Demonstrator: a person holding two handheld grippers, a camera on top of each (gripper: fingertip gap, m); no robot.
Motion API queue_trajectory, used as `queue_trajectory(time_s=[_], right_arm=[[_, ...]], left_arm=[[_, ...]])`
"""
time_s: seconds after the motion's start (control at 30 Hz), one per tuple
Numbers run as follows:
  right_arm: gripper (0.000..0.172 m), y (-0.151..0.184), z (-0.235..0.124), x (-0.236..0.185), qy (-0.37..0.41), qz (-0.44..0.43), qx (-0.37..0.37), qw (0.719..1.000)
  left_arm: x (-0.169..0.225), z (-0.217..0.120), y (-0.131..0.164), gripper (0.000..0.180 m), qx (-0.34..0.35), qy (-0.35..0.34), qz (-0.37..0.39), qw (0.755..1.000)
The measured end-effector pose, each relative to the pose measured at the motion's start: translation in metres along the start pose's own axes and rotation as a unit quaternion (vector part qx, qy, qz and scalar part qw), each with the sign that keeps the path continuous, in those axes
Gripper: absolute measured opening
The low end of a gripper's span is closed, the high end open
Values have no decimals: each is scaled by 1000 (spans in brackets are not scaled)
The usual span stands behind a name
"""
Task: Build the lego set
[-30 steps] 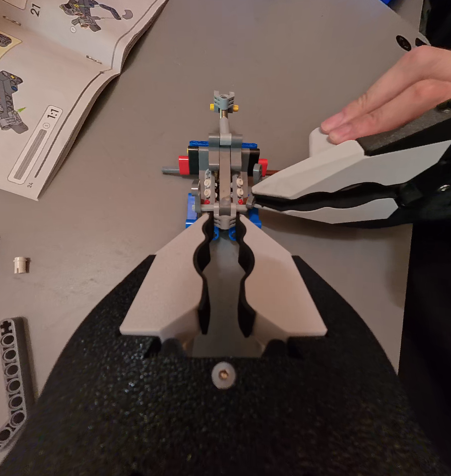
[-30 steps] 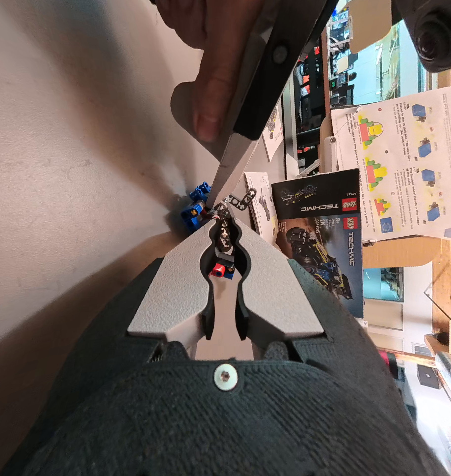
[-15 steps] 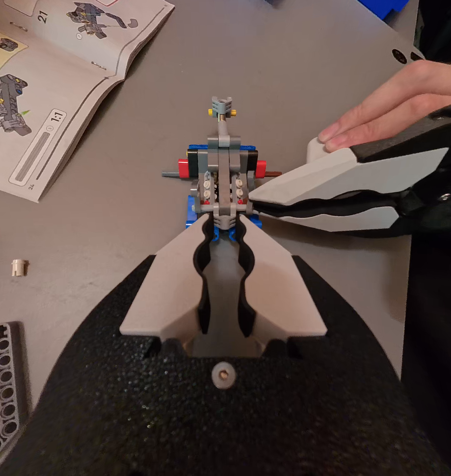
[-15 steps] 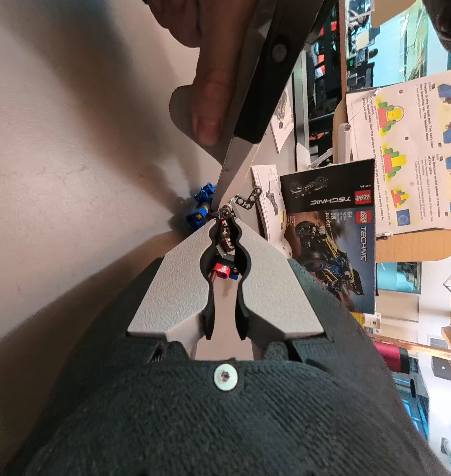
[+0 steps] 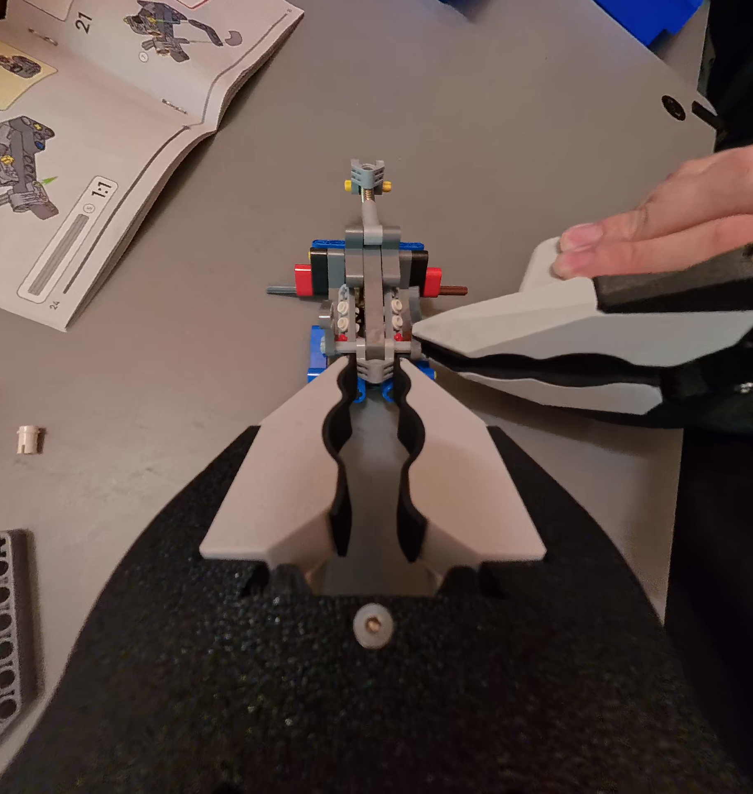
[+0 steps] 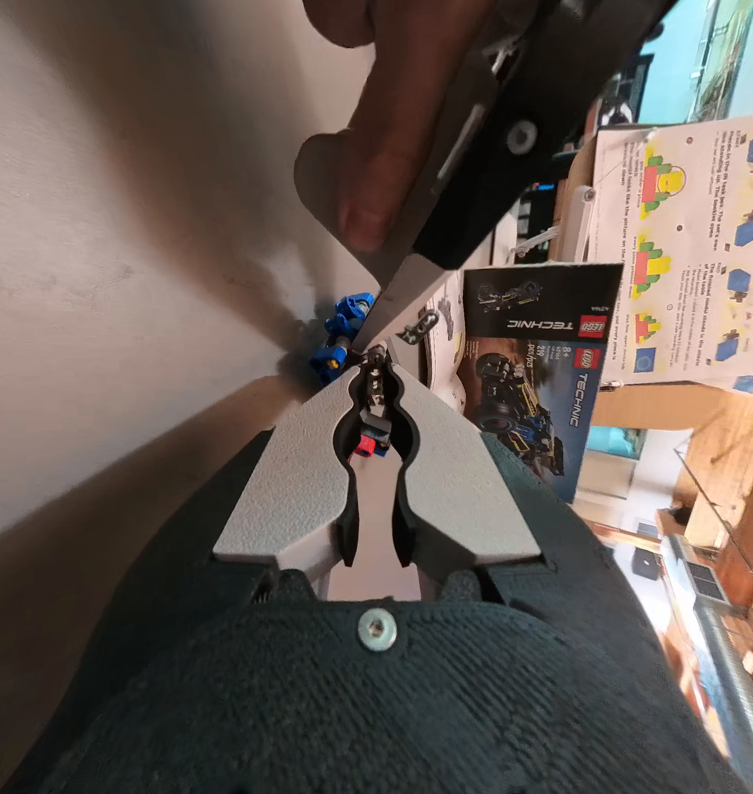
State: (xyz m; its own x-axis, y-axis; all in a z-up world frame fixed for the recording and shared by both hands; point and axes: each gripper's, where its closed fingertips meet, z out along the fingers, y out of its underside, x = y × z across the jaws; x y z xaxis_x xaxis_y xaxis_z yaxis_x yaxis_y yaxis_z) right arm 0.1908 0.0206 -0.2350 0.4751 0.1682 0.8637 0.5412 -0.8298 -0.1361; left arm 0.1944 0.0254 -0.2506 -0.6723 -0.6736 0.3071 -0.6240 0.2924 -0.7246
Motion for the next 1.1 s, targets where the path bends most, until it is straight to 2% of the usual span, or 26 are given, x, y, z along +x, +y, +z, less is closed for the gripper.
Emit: queue_trajectory(time_s=[0.27, 0.5, 0.63, 0.73, 1.1], right_arm=[[4, 0, 3, 2, 19, -11, -54, 998], [5, 6, 4, 2, 13, 45, -16, 999], [5, 7, 4, 2, 31, 21, -17, 999], [4, 5, 5, 3, 38, 11, -12, 999], [5, 5, 7, 4, 39, -6, 14, 999]], left_arm=[[-3, 0, -1, 13, -2, -24, 3, 1000], [-3, 1, -3, 13, 8, -15, -3, 1000], [-3, 1, -3, 13, 16, -4, -6, 1000], [0, 2, -4, 22, 21, 9, -6, 1000], [-2, 3, -6, 23, 31, 0, 6, 1000]])
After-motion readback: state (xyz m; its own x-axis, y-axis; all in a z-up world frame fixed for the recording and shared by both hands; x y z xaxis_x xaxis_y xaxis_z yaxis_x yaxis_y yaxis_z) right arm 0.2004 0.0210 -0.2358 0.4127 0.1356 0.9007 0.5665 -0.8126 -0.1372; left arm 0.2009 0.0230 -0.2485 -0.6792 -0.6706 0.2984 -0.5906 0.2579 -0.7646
